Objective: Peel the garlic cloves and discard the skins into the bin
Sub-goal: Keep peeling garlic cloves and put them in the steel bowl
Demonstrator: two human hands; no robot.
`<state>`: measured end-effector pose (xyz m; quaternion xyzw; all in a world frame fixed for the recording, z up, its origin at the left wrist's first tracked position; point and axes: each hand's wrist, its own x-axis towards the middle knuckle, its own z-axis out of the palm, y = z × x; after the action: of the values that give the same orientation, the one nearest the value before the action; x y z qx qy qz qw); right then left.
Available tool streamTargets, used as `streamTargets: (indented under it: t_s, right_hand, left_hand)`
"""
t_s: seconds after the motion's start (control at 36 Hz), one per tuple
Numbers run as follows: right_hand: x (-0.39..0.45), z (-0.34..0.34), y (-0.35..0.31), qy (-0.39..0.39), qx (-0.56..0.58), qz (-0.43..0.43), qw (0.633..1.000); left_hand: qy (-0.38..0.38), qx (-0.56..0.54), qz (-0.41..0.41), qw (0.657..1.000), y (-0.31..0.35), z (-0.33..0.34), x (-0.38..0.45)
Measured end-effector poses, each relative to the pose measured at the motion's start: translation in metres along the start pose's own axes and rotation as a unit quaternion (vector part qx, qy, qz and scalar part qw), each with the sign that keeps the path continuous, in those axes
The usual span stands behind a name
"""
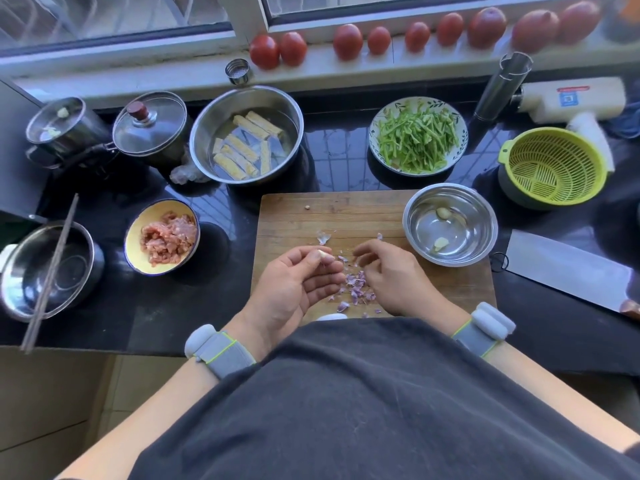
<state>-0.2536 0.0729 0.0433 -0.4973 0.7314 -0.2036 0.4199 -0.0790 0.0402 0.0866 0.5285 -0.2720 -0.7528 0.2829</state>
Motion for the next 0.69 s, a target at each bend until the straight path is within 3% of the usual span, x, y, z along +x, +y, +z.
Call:
streamTargets:
  t_s: [0.08, 0.17, 0.47, 0.69]
  right_hand:
    - [-0.006, -0.007, -0.015, -0.053, 0.172, -0.011, 0.984]
    - [-0.011, -0.012, -0.024, -0.080, 0.228, -0.046, 0.969]
    - [-0.012, -0.015, -0.018, -0.047, 0.178, -0.118, 0.976]
    - [-0.012, -0.020, -0.017, -0.135, 0.255, -0.087, 0.954]
  left_hand:
    - [0.002, 0.078, 0.021, 0.997, -0.003, -0.001, 0.001]
    - [0.000, 0.139, 0.056, 0.989, -0.003, 0.000, 0.001]
    - [-0.026, 0.116, 0.055, 0.991, -0.003, -0.001, -0.002]
    - [-0.047, 0.128, 0.067, 0.988, -0.001, -0.003, -0.004]
